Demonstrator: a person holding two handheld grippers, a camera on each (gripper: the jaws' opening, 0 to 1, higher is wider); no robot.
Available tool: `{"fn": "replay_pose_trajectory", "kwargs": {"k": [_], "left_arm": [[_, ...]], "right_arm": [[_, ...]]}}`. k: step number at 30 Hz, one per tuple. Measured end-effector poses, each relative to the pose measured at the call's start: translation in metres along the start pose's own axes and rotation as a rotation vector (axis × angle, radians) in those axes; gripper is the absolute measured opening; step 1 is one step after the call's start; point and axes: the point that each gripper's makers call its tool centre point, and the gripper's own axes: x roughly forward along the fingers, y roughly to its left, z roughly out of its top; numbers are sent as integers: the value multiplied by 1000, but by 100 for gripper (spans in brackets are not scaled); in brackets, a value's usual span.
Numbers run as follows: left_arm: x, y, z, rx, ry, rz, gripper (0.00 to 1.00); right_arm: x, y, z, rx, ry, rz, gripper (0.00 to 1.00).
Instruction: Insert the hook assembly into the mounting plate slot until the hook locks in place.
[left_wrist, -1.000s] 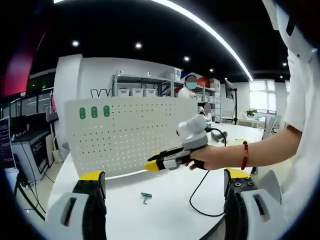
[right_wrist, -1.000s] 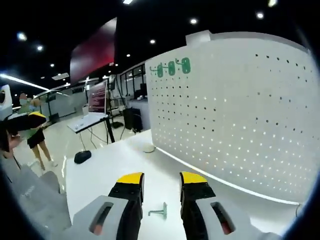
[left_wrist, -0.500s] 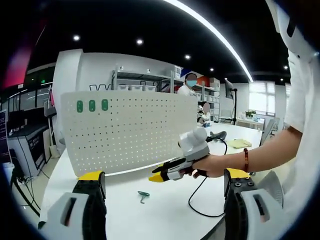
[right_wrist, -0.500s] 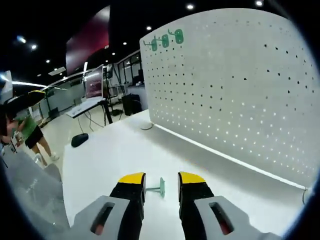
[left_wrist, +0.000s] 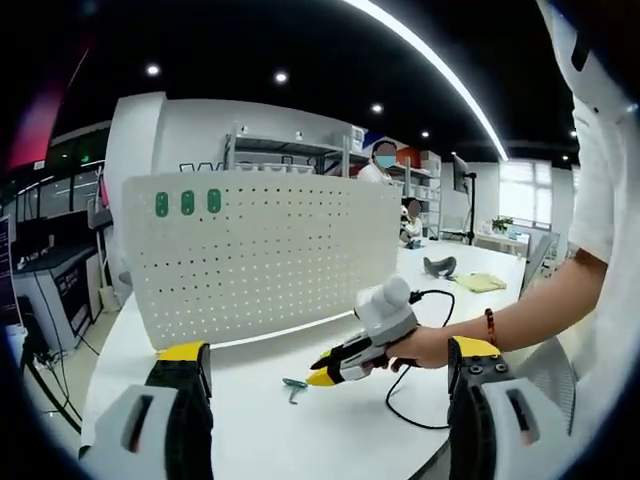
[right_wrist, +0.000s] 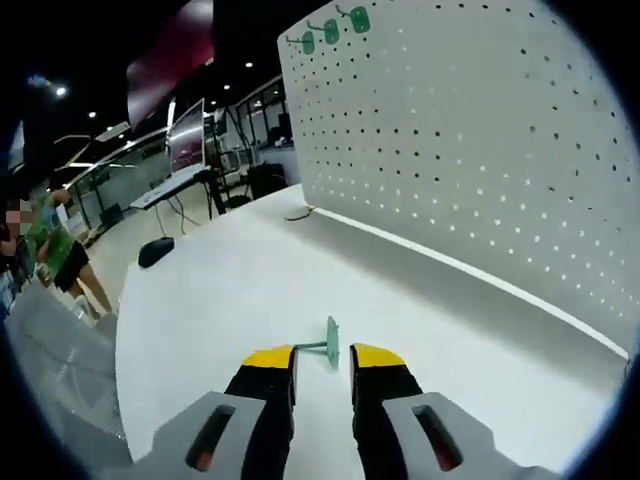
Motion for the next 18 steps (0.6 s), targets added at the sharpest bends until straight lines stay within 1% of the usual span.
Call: {"fn": "replay_pose_trajectory", "kwargs": {"k": [7, 9, 13, 15, 18], "left_arm": [[1, 12, 2, 12, 12, 1, 100], [1, 13, 3, 14, 8, -1, 100], [2, 14, 2, 12, 11, -2, 100], [4, 14, 1, 11, 13, -4, 100], [6, 13, 1, 9, 16, -9, 100]], "right_arm": [[12, -2, -10, 7, 23, -8, 16], [15, -4, -15, 3, 40, -14, 15], [18, -6, -19, 31, 42, -14, 13], [20, -7, -22, 15, 46, -19, 12], [24, -11, -23, 27, 51, -22, 11]]}}
